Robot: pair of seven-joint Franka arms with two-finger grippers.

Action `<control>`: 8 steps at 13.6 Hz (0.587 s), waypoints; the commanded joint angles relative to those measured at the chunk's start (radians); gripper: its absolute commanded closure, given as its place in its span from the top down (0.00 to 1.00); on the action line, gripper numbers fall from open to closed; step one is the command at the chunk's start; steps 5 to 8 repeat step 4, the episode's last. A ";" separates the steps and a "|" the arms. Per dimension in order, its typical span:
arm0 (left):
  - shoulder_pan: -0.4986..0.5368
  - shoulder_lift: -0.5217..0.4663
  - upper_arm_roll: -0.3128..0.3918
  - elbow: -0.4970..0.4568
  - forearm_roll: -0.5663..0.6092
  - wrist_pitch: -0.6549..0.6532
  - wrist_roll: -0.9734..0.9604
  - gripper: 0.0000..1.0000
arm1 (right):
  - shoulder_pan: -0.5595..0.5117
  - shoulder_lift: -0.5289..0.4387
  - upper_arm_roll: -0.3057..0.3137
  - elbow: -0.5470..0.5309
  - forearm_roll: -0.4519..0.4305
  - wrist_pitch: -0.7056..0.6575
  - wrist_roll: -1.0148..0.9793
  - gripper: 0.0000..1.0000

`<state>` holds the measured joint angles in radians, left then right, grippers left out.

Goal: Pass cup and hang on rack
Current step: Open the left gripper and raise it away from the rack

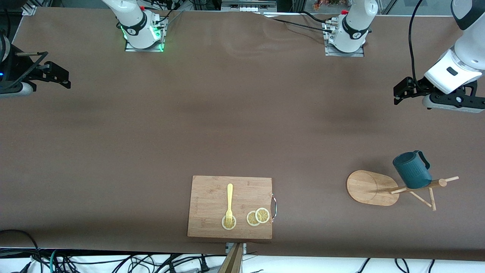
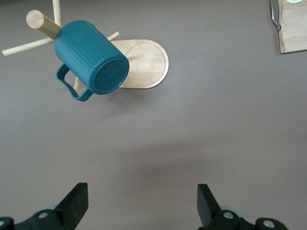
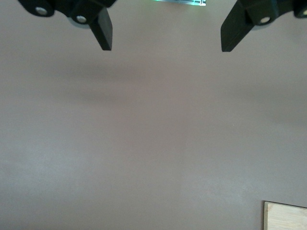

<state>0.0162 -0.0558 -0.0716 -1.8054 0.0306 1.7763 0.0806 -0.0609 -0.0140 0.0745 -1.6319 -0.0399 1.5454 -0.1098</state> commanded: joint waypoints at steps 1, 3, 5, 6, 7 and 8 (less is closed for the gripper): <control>0.008 0.022 -0.013 0.054 -0.020 -0.055 -0.004 1.00 | -0.005 0.009 0.002 0.023 0.005 -0.008 -0.014 1.00; 0.008 0.022 -0.013 0.054 -0.020 -0.067 -0.019 1.00 | -0.005 0.009 0.002 0.023 0.005 -0.010 -0.014 1.00; 0.008 0.022 -0.013 0.054 -0.020 -0.080 -0.021 1.00 | -0.005 0.009 0.002 0.023 0.005 -0.010 -0.014 1.00; 0.008 0.022 -0.013 0.054 -0.020 -0.080 -0.021 1.00 | -0.005 0.009 0.002 0.023 0.005 -0.010 -0.014 1.00; 0.008 0.022 -0.013 0.054 -0.020 -0.080 -0.021 1.00 | -0.005 0.009 0.002 0.023 0.005 -0.010 -0.014 1.00; 0.008 0.022 -0.013 0.054 -0.020 -0.080 -0.021 1.00 | -0.005 0.009 0.002 0.023 0.005 -0.010 -0.014 1.00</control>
